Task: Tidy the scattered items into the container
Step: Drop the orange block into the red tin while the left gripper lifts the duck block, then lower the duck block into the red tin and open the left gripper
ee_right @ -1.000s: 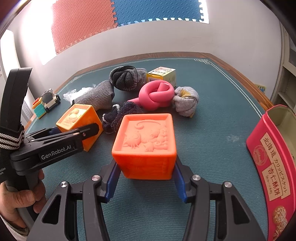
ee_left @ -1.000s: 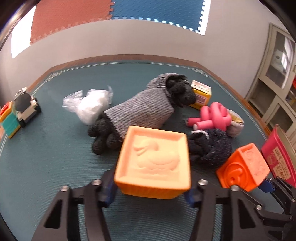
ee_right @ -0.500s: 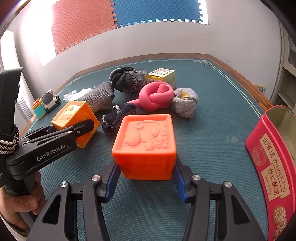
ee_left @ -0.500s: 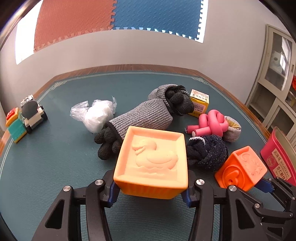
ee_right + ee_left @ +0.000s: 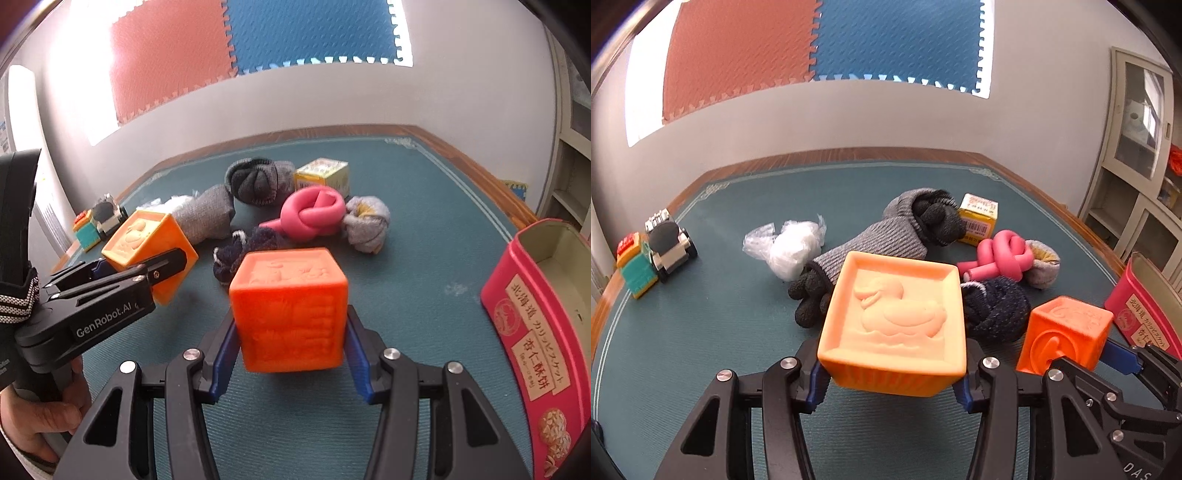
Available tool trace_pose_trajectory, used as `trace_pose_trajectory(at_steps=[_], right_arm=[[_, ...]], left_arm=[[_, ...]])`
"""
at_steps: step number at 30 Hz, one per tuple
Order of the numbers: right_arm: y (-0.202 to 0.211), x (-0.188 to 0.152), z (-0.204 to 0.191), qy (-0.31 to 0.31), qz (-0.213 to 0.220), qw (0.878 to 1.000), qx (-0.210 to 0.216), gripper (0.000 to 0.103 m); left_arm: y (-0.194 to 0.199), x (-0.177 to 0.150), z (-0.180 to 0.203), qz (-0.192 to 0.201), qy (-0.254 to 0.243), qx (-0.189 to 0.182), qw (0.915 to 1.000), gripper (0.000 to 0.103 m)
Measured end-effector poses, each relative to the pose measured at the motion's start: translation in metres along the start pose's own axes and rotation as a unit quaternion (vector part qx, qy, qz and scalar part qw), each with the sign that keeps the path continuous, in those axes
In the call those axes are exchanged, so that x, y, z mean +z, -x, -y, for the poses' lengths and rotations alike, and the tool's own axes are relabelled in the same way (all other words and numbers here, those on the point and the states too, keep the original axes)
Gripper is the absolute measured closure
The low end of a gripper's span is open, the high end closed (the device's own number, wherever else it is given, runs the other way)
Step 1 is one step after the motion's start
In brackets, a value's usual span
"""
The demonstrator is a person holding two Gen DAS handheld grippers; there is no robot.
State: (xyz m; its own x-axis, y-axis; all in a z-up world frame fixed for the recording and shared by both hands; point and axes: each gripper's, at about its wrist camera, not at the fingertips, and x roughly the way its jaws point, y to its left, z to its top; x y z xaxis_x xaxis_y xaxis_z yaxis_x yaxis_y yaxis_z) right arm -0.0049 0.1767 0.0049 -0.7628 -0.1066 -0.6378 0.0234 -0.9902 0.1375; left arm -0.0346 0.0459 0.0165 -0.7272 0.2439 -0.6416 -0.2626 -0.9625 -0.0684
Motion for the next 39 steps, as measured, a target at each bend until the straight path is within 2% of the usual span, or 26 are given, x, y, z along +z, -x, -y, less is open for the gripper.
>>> trace_pose_trajectory(at_steps=[5, 10, 24, 27, 28, 32, 39], right_arm=[[0.024, -0.002, 0.009, -0.006, 0.027, 0.999, -0.016, 0.047], [0.054, -0.004, 0.034, -0.028, 0.057, 0.997, -0.045, 0.047], [0.135, -0.010, 0.117, -0.092, 0.139, 0.979, -0.118, 0.048], [0.152, -0.012, 0.126, -0.092, 0.157, 0.974, -0.133, 0.064], [0.158, -0.012, 0.128, -0.092, 0.163, 0.973, -0.139, 0.064], [0.161, -0.015, 0.145, -0.105, 0.159, 0.968, -0.165, 0.064], [0.167, -0.024, 0.175, -0.143, 0.157, 0.960, -0.181, 0.064]], left_arm=[[0.010, 0.003, 0.008, 0.013, -0.002, -0.015, 0.9998, 0.048], [0.019, 0.004, 0.027, 0.018, -0.002, -0.042, 0.9990, 0.048], [0.045, 0.013, 0.128, 0.025, -0.060, -0.127, 0.9898, 0.048], [0.047, 0.014, 0.148, 0.023, -0.070, -0.143, 0.9869, 0.048], [0.048, 0.015, 0.154, 0.023, -0.074, -0.149, 0.9859, 0.048], [0.048, 0.018, 0.180, 0.021, -0.087, -0.167, 0.9819, 0.048], [0.045, 0.020, 0.212, 0.009, -0.110, -0.195, 0.9747, 0.048]])
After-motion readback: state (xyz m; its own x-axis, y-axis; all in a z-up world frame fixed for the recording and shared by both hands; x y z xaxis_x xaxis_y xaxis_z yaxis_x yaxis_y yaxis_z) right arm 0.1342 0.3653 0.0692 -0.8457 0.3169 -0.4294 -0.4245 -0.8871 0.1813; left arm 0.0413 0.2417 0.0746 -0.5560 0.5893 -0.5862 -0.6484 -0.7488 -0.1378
